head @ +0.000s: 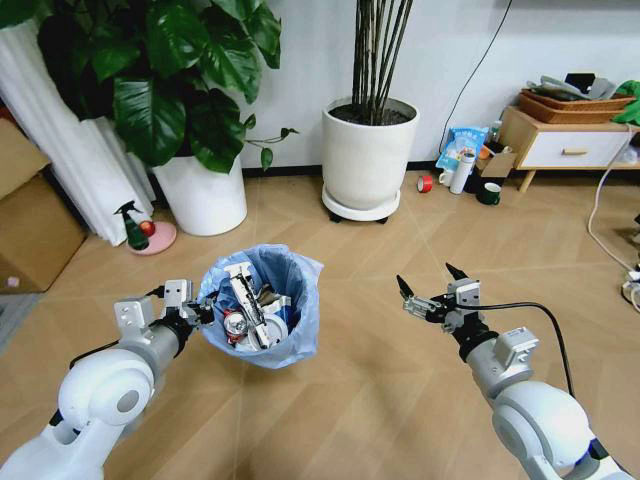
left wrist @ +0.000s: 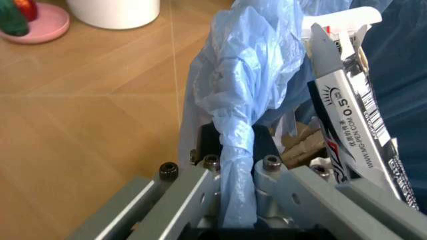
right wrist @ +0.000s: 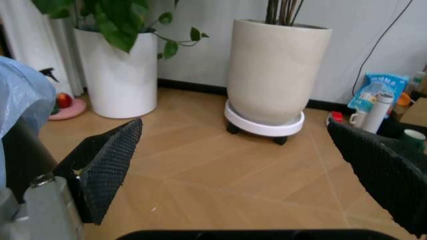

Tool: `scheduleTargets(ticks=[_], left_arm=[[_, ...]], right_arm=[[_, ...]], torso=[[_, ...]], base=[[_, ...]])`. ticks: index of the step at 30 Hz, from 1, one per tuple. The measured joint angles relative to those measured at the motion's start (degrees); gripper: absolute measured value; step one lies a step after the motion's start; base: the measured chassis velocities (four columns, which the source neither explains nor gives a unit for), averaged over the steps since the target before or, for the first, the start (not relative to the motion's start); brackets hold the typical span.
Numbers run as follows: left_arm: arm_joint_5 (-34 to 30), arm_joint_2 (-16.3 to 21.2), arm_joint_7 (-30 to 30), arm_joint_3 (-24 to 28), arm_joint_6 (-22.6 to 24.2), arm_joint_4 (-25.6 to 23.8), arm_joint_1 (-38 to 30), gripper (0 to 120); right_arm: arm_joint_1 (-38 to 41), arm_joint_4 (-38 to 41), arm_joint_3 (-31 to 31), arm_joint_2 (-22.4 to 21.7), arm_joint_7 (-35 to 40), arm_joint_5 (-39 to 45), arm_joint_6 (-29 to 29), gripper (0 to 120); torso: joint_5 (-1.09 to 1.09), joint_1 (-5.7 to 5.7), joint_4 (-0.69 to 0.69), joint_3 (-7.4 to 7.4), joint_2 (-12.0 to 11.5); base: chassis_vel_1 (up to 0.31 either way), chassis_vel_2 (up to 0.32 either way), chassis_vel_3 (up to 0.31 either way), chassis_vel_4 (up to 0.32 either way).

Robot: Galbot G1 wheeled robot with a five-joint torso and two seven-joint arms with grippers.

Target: Pick up the trash bin and place the garbage on the floor into it.

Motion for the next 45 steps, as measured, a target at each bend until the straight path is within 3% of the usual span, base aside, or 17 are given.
scheduleTargets(ticks=[4, 7, 8, 11, 20, 45], left_arm=[[0.0, -0.2, 0.0, 0.0, 0.0, 0.0, 0.0, 0], [0.1, -0.2, 0.0, 0.0, -0.1, 0.0, 0.1, 0], [0.1, -0.3, 0.0, 0.0, -0.1, 0.1, 0.1, 0], [0.2, -0.3, 0.0, 0.0, -0.2, 0.2, 0.0, 0], [0.4, -0.7, 0.0, 0.2, -0.3, 0.6, -0.1, 0], [1.0, -1.5, 0.1, 0.5, -0.4, 1.7, -0.7, 0]], right_arm=[[-0.1, -0.1, 0.0, 0.0, -0.1, 0.0, 0.1, 100], [-0.2, -0.2, 0.1, -0.2, -0.3, -0.1, 0.1, 100], [-0.2, -0.2, 0.1, -0.2, -0.3, -0.1, 0.1, 100], [-0.1, -0.4, 0.1, -0.3, -0.3, -0.1, 0.3, 100], [-0.3, -0.7, -0.1, 0.0, -0.6, -0.7, 0.6, 100], [0.8, -2.7, -0.5, -0.2, -0.8, -0.5, 1.8, 100]], torso=[[-0.18, 0.0, 0.01, 0.0, 0.0], [-0.02, 0.0, 0.01, 0.0, 0.0], [-0.12, 0.0, 0.0, 0.01, 0.0], [-0.02, 0.01, 0.0, 0.02, 0.0], [-0.11, 0.02, 0.0, 0.02, 0.0], [-0.07, 0.01, 0.0, 0.01, 0.0]], base=[[0.323, -0.182, -0.301, 0.187], [0.23, -0.159, -0.244, 0.189], [0.157, -0.144, -0.164, 0.186], [0.137, -0.146, -0.148, 0.173], [0.16, -0.192, -0.165, 0.191], [0.248, -0.212, -0.251, 0.21]])
